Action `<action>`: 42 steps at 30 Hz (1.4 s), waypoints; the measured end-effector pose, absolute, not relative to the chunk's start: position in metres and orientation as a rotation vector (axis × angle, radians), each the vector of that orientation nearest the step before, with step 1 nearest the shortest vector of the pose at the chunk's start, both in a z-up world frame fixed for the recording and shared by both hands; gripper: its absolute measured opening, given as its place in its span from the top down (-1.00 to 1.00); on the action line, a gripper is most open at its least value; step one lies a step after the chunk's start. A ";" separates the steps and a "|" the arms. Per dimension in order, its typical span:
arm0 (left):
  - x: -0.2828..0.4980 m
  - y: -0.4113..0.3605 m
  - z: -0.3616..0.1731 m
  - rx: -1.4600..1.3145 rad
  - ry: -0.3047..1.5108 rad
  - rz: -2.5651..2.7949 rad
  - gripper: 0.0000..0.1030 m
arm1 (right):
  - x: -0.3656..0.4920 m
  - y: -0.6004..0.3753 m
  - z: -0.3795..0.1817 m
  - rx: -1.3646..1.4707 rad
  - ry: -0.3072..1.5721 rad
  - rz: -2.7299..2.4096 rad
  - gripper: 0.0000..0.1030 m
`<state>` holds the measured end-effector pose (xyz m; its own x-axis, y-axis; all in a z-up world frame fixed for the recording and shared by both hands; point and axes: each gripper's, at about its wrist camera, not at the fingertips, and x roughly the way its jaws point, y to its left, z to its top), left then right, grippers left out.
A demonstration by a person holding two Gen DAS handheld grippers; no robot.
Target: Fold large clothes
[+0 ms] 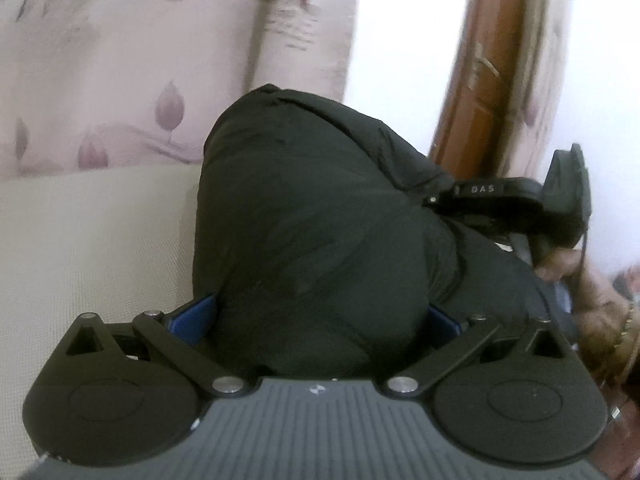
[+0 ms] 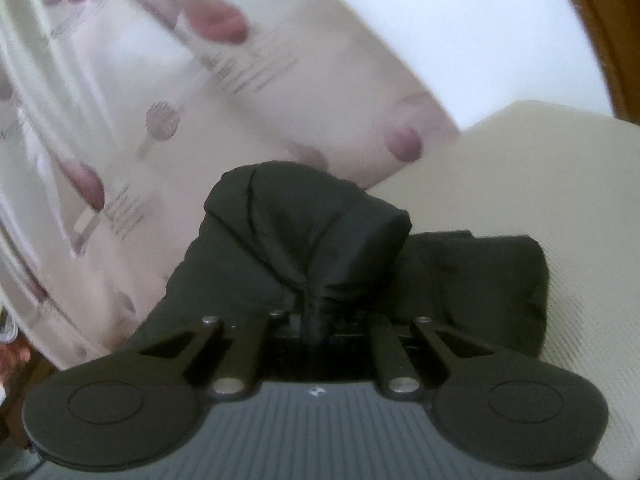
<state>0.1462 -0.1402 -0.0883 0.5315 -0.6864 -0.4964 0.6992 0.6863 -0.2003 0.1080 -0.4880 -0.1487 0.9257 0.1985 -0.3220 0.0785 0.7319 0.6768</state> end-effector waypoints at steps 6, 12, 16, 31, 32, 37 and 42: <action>0.157 -0.119 -0.098 -0.121 0.644 -0.735 -1.00 | 0.180 -0.439 -0.099 0.514 0.445 0.201 0.85; 0.157 -0.107 -0.089 -0.132 0.662 -0.732 -1.00 | 0.210 -0.416 -0.097 0.390 0.429 0.335 0.85; 0.132 -0.115 -0.069 -0.045 0.565 -0.741 -1.00 | 0.184 -0.451 -0.123 0.529 0.419 0.316 0.85; 0.139 -0.171 -0.078 0.042 0.498 -0.875 -0.92 | 0.171 -0.503 -0.155 0.921 0.436 0.378 0.66; 0.137 -0.172 -0.081 0.075 0.494 -0.873 -0.93 | 0.165 -0.507 -0.152 0.928 0.422 0.362 0.65; 0.135 -0.172 -0.086 0.070 0.487 -0.864 -0.95 | 0.152 -0.517 -0.115 0.804 0.497 0.267 0.57; 0.133 -0.173 -0.091 0.089 0.484 -0.841 -0.99 | 0.175 -0.485 -0.092 0.626 0.617 0.276 0.59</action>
<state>0.1335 -0.1733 -0.0910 0.5654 -0.6938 -0.4459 0.7338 0.6700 -0.1121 0.1754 -0.4855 -0.0919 0.7872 0.4186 -0.4529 -0.0590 0.7822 0.6203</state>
